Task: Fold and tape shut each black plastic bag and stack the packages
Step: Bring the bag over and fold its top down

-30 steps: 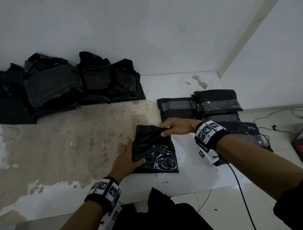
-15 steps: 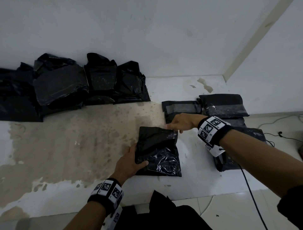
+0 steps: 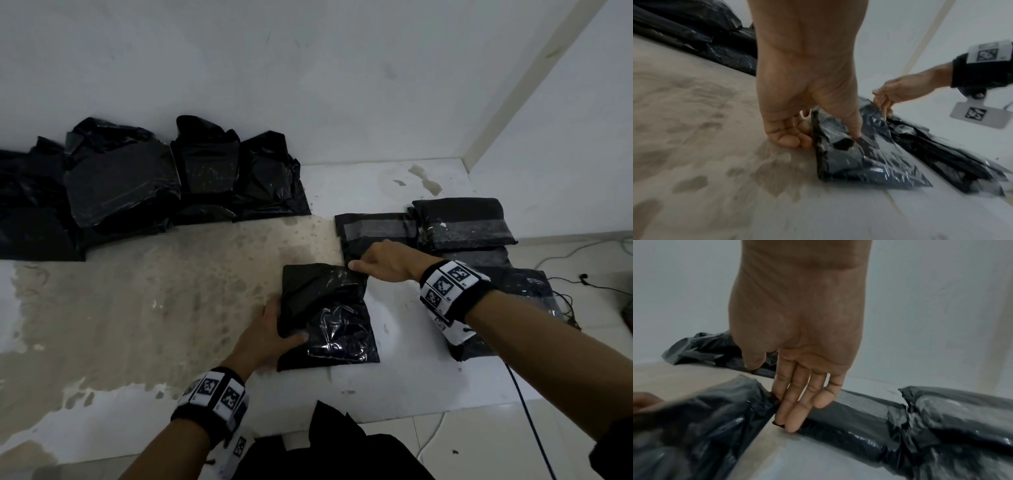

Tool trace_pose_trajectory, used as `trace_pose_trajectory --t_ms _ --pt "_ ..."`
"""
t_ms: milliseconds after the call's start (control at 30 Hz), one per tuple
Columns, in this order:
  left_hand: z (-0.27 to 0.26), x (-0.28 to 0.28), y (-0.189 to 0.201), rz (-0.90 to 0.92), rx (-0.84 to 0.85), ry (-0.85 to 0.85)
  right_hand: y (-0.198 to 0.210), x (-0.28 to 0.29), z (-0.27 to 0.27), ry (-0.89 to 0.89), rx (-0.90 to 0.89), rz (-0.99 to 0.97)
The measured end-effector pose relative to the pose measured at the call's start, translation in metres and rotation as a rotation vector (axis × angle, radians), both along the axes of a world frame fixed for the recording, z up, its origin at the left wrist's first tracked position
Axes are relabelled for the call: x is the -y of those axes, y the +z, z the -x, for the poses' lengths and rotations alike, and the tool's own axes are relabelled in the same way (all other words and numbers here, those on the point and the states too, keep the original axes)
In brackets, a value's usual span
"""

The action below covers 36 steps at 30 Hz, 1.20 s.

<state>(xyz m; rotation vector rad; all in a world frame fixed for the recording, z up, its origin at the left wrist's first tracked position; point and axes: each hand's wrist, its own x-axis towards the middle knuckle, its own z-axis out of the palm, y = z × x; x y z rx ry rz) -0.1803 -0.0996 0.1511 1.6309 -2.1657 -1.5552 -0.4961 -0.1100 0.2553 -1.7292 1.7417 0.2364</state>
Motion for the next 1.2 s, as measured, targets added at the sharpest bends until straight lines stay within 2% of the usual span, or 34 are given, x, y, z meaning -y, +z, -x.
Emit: trace_pose_trajectory --t_ms 67,100,133,200,300,500,600,667,867,1000,1100,1200 --pt "0.01 0.016 0.01 0.13 0.02 0.065 -0.005 -0.006 0.002 -0.009 0.044 0.011" --pt "0.017 0.026 0.018 0.257 0.029 0.074 -0.008 -0.01 0.003 -0.012 0.071 0.025" --pt "0.025 0.036 0.026 0.385 0.024 0.034 -0.011 -0.013 0.004 -0.017 0.097 0.04" --pt "0.042 0.054 0.039 0.523 0.018 -0.177 -0.014 -0.019 0.006 -0.042 0.135 0.066" --pt "0.061 0.073 0.047 0.486 0.093 -0.448 -0.018 -0.027 0.004 -0.101 0.195 0.112" --pt "0.055 0.094 0.056 0.472 0.38 -0.64 -0.026 -0.034 0.005 -0.147 0.214 0.179" --pt "0.049 0.096 0.052 0.467 0.319 -0.61 -0.029 -0.034 0.003 -0.147 0.252 0.192" --pt "0.051 0.093 0.047 0.483 0.273 -0.65 -0.031 -0.033 0.002 -0.126 0.279 0.208" --pt "0.063 0.095 0.04 0.533 0.268 -0.671 -0.029 -0.033 0.004 -0.108 0.313 0.24" --pt "0.051 0.106 0.044 0.611 0.264 -0.64 -0.032 -0.035 0.013 -0.191 0.287 0.223" --pt "0.036 0.116 0.049 0.539 0.231 -0.534 -0.037 -0.036 0.016 -0.264 0.256 0.2" --pt "0.029 0.113 0.053 0.353 0.083 -0.365 -0.044 -0.033 0.016 -0.312 0.248 0.209"
